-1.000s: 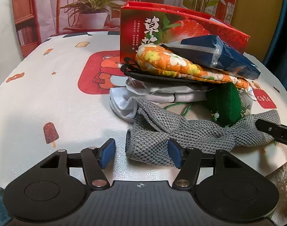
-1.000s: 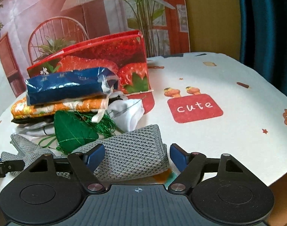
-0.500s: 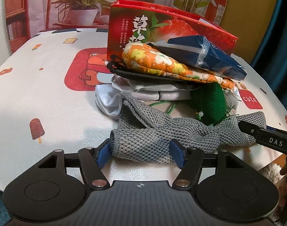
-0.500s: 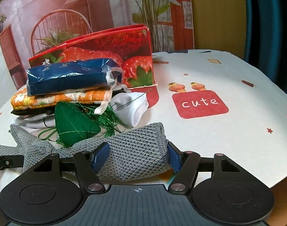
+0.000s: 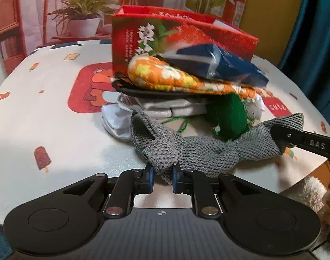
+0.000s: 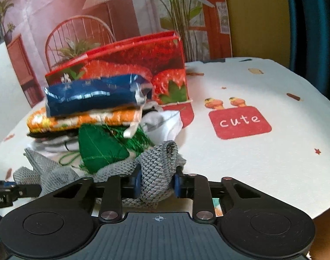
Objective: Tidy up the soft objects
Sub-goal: 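Lift the grey mesh cloth with both grippers toward the red box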
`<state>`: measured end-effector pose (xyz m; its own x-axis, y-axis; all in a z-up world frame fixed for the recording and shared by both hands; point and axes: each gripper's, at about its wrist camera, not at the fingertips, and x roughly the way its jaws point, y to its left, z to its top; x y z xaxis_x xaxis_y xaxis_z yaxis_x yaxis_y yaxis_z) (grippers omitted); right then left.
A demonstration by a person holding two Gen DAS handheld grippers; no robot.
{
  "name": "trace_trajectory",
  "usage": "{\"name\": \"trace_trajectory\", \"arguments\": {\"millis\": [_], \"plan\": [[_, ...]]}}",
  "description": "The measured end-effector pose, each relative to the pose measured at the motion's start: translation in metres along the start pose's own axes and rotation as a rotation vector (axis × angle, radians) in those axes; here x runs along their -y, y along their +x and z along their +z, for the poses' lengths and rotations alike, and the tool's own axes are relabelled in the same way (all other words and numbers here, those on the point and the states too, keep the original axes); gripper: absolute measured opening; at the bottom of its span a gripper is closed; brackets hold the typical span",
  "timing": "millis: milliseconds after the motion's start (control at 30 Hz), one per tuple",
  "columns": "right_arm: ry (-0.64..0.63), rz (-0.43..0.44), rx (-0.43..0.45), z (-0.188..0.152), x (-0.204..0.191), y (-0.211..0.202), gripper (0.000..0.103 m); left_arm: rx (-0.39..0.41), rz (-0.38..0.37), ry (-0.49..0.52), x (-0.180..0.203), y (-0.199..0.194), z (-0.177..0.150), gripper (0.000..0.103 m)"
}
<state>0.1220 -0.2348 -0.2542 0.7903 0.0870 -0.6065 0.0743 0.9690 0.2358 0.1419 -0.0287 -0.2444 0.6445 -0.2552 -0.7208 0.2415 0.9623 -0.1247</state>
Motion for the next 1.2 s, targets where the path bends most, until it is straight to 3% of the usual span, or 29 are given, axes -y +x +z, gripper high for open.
{"name": "trace_trajectory", "arguments": {"millis": [167,533,933,1200], "plan": [[-0.022,0.049,0.036,0.008,-0.010,-0.019,0.023,0.058,0.012,-0.023,-0.006,-0.025,0.004,0.016],[-0.123,0.137,0.150,0.038,-0.042,-0.061,0.023,0.270,0.070,-0.006,-0.011,-0.086,0.024,0.016],[-0.236,0.195,0.220,0.106,-0.070,-0.057,0.023,0.351,0.086,-0.058,-0.022,-0.094,0.084,0.016],[-0.274,0.208,0.263,0.163,-0.075,-0.031,0.023,0.402,0.096,-0.057,-0.019,-0.082,0.137,0.016]]}}
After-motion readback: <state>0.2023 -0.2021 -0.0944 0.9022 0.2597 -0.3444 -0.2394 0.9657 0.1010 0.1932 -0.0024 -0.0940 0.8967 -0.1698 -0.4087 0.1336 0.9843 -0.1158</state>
